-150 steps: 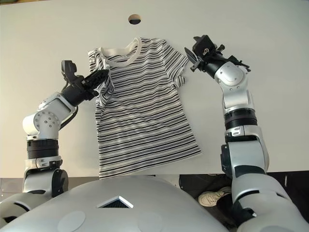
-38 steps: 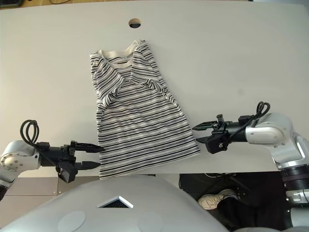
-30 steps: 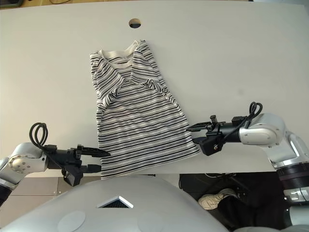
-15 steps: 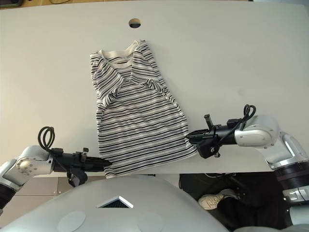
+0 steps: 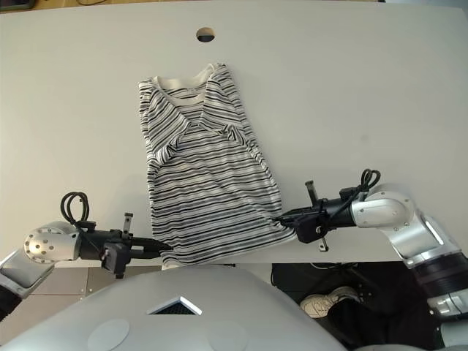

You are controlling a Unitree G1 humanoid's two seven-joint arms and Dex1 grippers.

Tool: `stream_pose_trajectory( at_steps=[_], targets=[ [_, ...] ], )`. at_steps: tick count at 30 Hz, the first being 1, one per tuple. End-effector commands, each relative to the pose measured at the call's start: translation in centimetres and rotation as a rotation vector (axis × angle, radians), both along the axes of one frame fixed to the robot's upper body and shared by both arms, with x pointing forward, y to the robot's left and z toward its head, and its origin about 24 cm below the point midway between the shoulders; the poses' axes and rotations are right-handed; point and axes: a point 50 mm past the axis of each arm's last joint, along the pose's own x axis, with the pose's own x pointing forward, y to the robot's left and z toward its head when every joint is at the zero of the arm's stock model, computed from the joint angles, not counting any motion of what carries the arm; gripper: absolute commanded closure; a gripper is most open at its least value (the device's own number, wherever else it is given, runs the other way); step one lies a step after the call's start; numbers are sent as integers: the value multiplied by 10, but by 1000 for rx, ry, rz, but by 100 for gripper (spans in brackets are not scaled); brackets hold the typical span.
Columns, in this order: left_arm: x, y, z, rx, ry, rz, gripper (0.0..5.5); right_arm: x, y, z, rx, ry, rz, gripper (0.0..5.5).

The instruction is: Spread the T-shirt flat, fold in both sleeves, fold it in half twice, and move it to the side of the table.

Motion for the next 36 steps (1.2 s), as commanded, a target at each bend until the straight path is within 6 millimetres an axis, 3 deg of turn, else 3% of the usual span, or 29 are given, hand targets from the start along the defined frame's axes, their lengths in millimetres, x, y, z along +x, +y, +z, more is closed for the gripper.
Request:
stream_pose_trajectory(
  at_steps=[1, 3, 8, 14, 18, 22, 27, 36],
  targets=[
    [3, 11, 38, -55, 358, -54, 539, -1, -1, 40, 131, 239, -74, 540],
    [12, 12, 46, -118, 384, -13, 539, 5, 0, 52, 200, 253, -110, 540],
    [46, 13, 44, -181, 165, 218, 539, 31, 5, 64, 389, 124, -248, 540],
    [100, 25, 33, -200, -18, 588, 539, 68, 14, 50, 525, -31, -435, 540],
    [137, 33, 17, -231, 1, 801, 539, 102, 25, 40, 631, -74, -603, 540],
    [161, 44, 5, -210, 22, 937, 539, 132, 37, 39, 681, -81, -754, 540],
    [185, 43, 6, -206, 44, 1016, 539, 164, 51, 31, 654, -68, -898, 540],
    [208, 42, -9, -168, 123, 1130, 539, 196, 62, 6, 572, -29, -1048, 540]
  ],
)
